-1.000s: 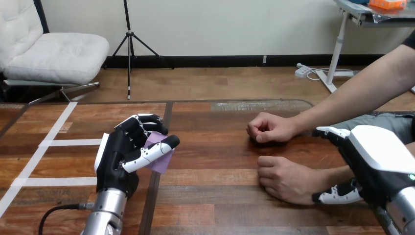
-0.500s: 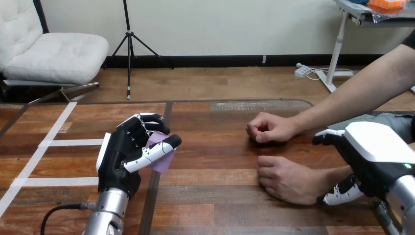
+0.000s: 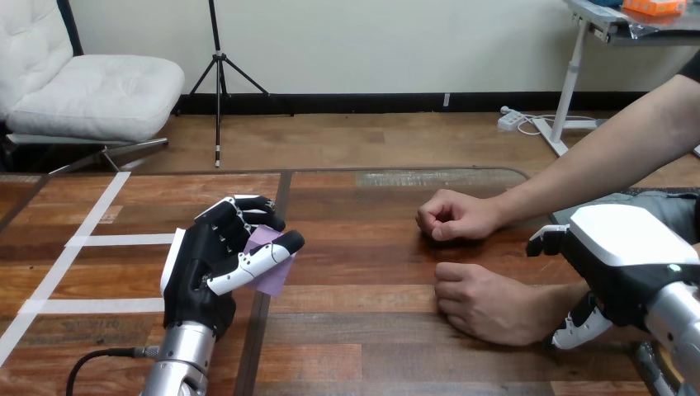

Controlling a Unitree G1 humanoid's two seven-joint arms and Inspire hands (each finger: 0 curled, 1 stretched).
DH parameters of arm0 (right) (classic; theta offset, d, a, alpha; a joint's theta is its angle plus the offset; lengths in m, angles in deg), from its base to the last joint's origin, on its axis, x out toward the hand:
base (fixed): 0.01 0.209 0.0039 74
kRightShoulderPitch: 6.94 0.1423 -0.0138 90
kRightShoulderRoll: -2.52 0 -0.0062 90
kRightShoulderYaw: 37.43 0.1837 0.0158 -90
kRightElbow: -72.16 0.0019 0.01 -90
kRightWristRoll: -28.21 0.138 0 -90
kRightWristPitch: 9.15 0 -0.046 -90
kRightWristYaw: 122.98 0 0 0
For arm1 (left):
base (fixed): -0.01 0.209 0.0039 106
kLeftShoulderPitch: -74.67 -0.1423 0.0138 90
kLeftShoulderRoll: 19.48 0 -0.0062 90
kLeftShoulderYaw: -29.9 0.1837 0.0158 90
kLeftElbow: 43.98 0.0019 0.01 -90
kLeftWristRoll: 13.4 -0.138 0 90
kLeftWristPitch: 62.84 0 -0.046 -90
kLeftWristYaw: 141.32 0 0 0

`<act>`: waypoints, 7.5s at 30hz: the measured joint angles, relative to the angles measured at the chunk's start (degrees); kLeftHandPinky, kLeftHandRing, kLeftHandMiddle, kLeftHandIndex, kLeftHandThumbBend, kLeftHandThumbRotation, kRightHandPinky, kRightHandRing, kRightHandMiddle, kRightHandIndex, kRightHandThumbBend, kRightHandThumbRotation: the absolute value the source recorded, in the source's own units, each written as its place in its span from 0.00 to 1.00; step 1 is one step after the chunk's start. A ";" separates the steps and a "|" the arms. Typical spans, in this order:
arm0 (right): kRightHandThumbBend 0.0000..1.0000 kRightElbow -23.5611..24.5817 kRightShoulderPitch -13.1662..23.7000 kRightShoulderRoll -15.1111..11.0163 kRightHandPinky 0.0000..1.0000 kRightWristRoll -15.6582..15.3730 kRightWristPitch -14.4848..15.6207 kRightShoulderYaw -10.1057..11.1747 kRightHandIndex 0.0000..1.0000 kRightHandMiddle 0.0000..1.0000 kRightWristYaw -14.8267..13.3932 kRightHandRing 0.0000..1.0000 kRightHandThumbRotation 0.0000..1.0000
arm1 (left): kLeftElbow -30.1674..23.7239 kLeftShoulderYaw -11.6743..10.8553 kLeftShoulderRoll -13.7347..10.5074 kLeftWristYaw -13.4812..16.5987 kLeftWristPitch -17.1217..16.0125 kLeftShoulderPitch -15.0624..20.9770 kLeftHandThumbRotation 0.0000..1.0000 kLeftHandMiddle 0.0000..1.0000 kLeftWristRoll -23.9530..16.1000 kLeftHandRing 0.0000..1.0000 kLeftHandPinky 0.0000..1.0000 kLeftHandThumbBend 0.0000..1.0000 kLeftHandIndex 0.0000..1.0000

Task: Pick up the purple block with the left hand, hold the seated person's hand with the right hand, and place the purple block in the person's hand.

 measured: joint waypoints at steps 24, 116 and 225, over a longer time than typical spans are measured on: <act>0.87 -7.73 6.21 -3.74 0.78 -6.31 -0.66 -5.96 0.77 0.79 5.84 0.79 0.07 | 0.00 -1.06 -0.04 -0.47 0.00 -0.09 0.08 0.46 -0.03 0.39 0.35 0.95 0.48; 0.73 -26.16 11.66 -3.84 0.48 -5.07 -3.45 -12.56 0.65 0.60 -6.27 0.56 0.00 | -0.43 -1.72 -0.12 -1.61 0.01 -0.57 0.07 0.46 -0.34 0.40 0.36 0.95 0.48; 0.79 -34.25 16.19 -3.87 0.31 4.93 -5.06 -14.13 0.48 0.48 -15.67 0.41 0.00 | -0.49 -1.61 0.19 -1.37 1.67 -0.88 0.07 0.47 -0.39 0.39 0.34 0.95 0.49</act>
